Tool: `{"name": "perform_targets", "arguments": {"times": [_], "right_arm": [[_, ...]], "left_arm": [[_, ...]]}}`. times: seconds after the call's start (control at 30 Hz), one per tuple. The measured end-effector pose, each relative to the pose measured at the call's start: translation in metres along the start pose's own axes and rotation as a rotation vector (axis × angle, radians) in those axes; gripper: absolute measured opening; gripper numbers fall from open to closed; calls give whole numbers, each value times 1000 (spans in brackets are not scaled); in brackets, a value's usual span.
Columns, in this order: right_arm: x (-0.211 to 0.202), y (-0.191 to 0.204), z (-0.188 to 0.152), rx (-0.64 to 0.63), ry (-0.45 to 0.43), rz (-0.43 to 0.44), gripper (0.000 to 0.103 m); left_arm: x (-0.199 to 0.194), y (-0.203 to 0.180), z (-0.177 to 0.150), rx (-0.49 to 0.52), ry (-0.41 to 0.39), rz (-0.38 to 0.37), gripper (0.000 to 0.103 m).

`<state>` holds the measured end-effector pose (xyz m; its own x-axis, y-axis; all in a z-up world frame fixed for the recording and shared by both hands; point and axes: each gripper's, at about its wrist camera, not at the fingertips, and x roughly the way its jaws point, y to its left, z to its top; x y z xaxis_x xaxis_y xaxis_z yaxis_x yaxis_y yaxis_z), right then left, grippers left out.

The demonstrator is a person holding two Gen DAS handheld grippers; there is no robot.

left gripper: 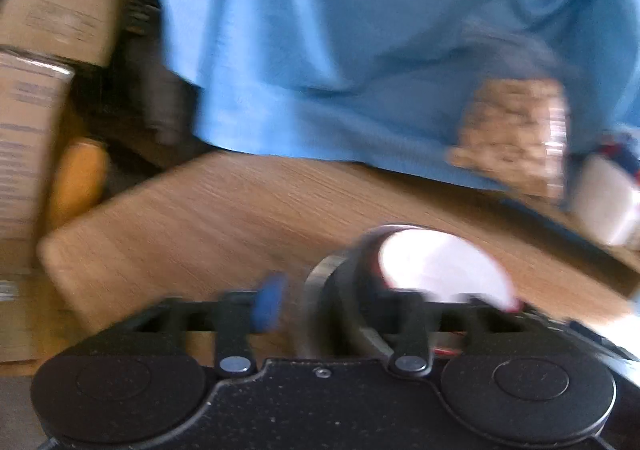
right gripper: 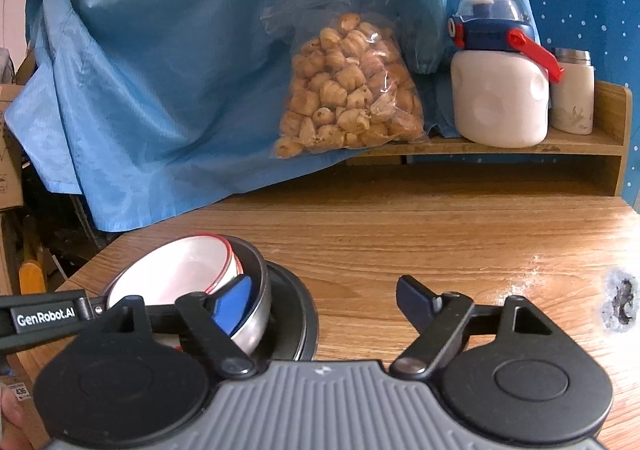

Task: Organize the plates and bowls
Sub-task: 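Open both grippers to release the steel bowl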

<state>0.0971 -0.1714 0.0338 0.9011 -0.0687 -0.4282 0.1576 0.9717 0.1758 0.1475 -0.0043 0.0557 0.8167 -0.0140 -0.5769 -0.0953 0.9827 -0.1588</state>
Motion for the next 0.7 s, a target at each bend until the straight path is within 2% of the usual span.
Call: {"name": "perform_targets", "arguments": {"times": [0.07, 0.17, 0.23, 0.37, 0.53, 0.7], "right_arm": [[-1, 0, 1, -2, -4, -10, 89], [-2, 0, 1, -3, -9, -16, 93], [-2, -1, 2, 3, -7, -9, 94], [-7, -3, 2, 7, -23, -10, 98], [-19, -8, 4, 29, -68, -3, 102], [-35, -15, 2, 39, -130, -1, 103]], "left_arm": [[-5, 5, 0, 13, -53, -3, 83], [-7, 12, 4, -20, -39, -22, 87], [-8, 11, 4, 0, -49, -12, 90], [-17, 12, 3, 4, -77, -9, 101], [-25, 10, 0, 21, -111, 7, 102], [-37, 14, -4, -22, -142, -7, 102]]}}
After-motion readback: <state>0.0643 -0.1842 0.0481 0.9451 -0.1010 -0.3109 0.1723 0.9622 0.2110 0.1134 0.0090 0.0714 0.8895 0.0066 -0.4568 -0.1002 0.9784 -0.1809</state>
